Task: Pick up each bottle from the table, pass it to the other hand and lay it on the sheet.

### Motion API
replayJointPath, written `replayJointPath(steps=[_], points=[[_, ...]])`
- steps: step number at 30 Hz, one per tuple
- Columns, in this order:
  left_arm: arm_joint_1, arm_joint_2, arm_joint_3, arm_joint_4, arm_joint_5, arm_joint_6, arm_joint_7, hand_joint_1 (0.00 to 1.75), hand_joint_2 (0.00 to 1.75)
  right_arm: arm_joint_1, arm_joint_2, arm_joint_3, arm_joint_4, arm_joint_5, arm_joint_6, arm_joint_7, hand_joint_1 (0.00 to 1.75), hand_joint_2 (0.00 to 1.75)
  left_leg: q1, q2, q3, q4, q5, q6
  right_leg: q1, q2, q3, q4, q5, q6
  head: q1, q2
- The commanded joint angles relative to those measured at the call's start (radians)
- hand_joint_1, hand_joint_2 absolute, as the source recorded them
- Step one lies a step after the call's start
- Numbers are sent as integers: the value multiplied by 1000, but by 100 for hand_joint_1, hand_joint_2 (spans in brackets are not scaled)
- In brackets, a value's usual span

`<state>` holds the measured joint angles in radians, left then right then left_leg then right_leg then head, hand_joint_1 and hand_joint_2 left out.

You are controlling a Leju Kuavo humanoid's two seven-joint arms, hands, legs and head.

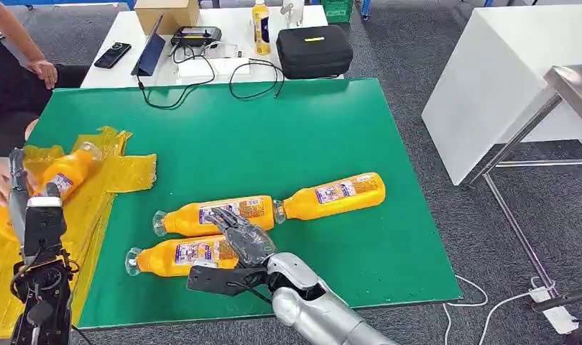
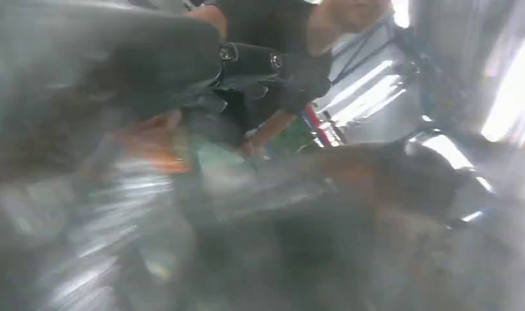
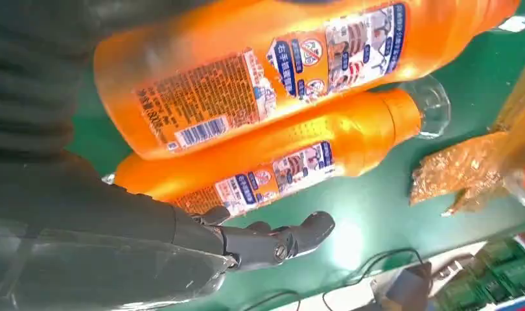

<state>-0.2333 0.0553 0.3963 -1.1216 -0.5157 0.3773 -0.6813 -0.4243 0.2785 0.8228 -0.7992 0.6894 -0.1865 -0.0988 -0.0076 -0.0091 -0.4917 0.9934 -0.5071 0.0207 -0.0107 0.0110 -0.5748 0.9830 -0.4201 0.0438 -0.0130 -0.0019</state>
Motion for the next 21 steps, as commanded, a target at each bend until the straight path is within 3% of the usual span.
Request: replayJointPath(steps=[1,12,21], points=[[-13,-62,-37,-61,14,-26,2,0,0,-103,64,53,229,51,11,56,0,175,2,0,1,0,0,-2,2,-2,2,-1,0,-1,0,0],[-16,-72,-55,-67,31,-35,-3,0,0,-117,71,157,269,24,79,99,0,175,1,0,1,0,0,-1,1,-2,1,-1,0,-1,0,0],[-16,-79,-45,-62,43,-51,2,0,0,-153,71,449,340,-50,261,259,0,175,3,0,6,-4,1,-3,3,-3,7,-6,1,-3,0,0]])
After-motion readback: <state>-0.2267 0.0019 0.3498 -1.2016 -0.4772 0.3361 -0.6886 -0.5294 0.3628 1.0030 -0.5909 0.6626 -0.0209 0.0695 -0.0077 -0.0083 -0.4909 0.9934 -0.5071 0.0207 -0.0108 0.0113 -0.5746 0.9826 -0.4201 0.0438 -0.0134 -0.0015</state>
